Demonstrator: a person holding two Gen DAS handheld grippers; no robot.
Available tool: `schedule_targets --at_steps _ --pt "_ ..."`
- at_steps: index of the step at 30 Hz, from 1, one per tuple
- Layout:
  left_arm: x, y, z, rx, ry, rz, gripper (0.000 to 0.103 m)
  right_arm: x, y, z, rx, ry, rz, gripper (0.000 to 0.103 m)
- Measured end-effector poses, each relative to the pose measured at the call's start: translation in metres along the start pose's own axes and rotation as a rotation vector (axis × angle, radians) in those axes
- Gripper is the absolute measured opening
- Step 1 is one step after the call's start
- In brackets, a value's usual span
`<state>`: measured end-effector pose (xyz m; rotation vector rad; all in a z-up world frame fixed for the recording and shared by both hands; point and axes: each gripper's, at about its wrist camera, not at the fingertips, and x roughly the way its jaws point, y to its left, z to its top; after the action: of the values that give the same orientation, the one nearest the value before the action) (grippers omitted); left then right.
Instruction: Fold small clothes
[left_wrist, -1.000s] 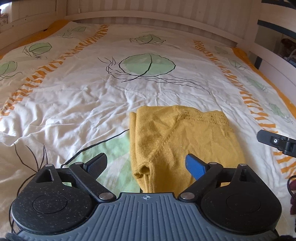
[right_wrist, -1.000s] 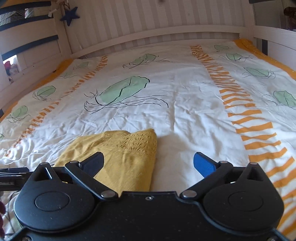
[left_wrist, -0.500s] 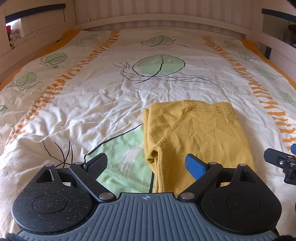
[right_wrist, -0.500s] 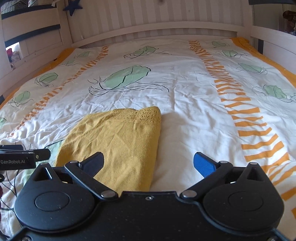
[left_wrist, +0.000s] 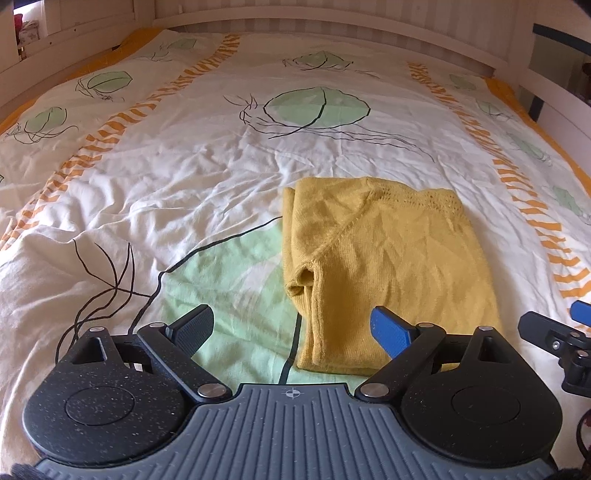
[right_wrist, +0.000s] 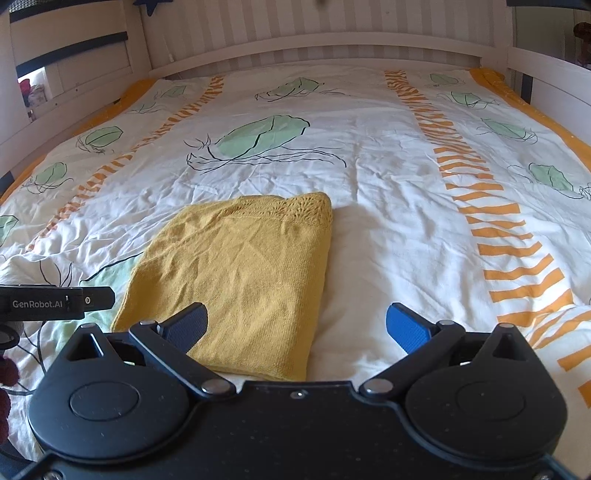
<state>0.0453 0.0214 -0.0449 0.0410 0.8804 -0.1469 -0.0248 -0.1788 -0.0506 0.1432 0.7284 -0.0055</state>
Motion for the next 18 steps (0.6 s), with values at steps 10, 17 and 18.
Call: schedule_targets --at_steps 10,17,18 --pt "0.003 -0.0001 -0.0069 0.001 0.038 0.006 0.096 0.0015 0.0092 -0.0022 -0.037 0.004 -0.013 0.103" --pt "-0.0003 -0.0008 -0.0091 -0.007 0.039 0.026 0.096 0.0016 0.0078 -0.0038 -0.035 0.009 -0.031 0.103" --pt "-0.0005 -0.0004 -0.0095 -0.006 0.038 0.03 0.096 0.0017 0.0074 -0.0041 -0.034 0.01 -0.033 0.103"
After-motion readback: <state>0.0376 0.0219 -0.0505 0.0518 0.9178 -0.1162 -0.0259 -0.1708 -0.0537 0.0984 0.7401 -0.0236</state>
